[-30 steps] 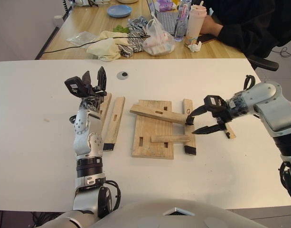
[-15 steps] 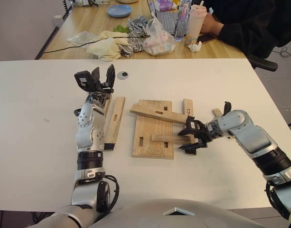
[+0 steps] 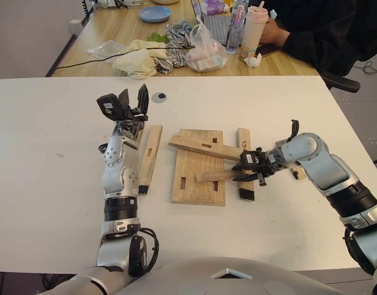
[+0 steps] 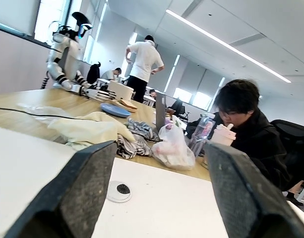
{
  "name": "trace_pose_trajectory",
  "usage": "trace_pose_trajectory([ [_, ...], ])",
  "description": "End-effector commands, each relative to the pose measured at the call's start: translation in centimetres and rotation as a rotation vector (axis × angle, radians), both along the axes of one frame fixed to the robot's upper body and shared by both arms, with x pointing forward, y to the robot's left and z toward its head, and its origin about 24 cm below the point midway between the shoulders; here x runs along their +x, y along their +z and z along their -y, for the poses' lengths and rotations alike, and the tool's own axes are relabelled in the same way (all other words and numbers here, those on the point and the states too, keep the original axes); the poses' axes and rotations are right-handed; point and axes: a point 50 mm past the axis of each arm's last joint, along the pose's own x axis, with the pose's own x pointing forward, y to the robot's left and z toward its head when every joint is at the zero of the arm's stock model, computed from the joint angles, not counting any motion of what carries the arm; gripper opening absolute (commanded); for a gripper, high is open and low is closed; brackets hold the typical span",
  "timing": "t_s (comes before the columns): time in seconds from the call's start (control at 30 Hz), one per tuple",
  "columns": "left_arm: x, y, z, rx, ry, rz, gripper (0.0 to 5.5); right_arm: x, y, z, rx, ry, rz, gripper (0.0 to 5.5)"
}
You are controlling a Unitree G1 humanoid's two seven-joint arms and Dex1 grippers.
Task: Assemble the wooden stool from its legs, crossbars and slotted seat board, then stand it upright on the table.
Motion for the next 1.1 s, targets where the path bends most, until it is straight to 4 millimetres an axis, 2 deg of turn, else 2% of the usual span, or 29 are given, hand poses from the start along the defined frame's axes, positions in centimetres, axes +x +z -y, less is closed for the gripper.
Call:
trace_pose_trajectory([
  [0.03, -0.9, 1.1, 1.3, 0.030, -0.198, 0.013, 3.57, 1.8, 4.6, -0.8, 0.091, 0.091, 0.319, 1.25],
  [0.17, -1.8, 3.2, 3.9, 0.152, -0.510, 0.009, 4.19, 3.5, 8.3, -0.3, 0.026, 0.216, 0.711, 1.25],
  [0.3, -2.2, 5.3, 5.7, 0.282, -0.710, 0.005, 4.70, 5.1, 9.4, -0.4, -0.067, 0.331, 1.016, 1.25],
  [0.43, -1.6, 5.2, 6.7, 0.357, -0.821, -0.100, 5.34, 5.9, 9.4, -0.8, -0.112, 0.408, 1.146, 1.25],
  [0.63, 0.2, 5.2, 7.5, 0.562, -0.921, -0.246, 5.38, 6.3, 9.7, -2.6, -0.140, 0.586, 1.241, 1.25],
  [0.83, 1.7, 5.0, 8.8, 0.580, -0.976, -0.312, 4.56, 6.1, 9.1, -4.1, -0.151, 0.731, 1.242, 1.25],
  [1.1, 2.0, 3.7, 9.4, 0.638, -1.019, -0.412, 3.49, 6.5, 9.1, -4.7, -0.161, 0.755, 1.254, 1.25],
])
